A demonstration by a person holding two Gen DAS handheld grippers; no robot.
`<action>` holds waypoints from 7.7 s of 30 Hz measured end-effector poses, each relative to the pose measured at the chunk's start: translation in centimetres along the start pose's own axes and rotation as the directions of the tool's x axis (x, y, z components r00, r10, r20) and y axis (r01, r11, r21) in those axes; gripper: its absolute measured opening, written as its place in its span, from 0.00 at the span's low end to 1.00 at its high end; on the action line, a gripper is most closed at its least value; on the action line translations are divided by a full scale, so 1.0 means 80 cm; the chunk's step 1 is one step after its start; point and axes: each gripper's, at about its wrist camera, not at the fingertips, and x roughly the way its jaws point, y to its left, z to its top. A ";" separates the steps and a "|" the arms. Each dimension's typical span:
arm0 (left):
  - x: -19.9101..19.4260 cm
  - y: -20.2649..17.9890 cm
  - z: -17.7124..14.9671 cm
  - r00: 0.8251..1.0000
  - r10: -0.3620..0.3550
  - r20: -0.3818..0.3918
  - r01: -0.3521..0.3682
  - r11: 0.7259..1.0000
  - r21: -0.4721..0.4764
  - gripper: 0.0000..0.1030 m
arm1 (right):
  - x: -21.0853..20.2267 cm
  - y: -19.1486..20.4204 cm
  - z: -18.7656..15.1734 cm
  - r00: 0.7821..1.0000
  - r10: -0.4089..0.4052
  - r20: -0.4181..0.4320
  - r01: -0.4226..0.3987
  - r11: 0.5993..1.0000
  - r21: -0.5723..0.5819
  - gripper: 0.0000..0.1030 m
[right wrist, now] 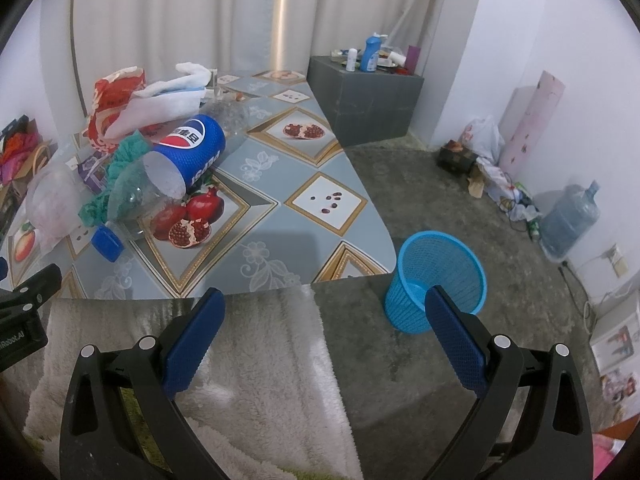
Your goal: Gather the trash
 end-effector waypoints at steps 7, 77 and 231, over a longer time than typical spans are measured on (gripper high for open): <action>0.000 0.000 0.000 1.000 0.000 0.000 0.000 1.000 0.000 0.95 | 0.001 0.003 0.000 1.000 0.001 0.001 -0.001 1.000 0.001 0.92; -0.019 0.052 0.085 0.921 -0.250 0.300 0.241 0.968 0.066 0.94 | 0.033 0.093 0.100 0.909 0.402 0.107 -0.403 0.915 -0.019 0.89; -0.004 -0.225 0.138 0.798 -0.600 -0.058 0.572 0.725 0.384 0.94 | 0.097 -0.212 0.017 0.970 -0.199 0.143 0.148 0.941 0.305 0.93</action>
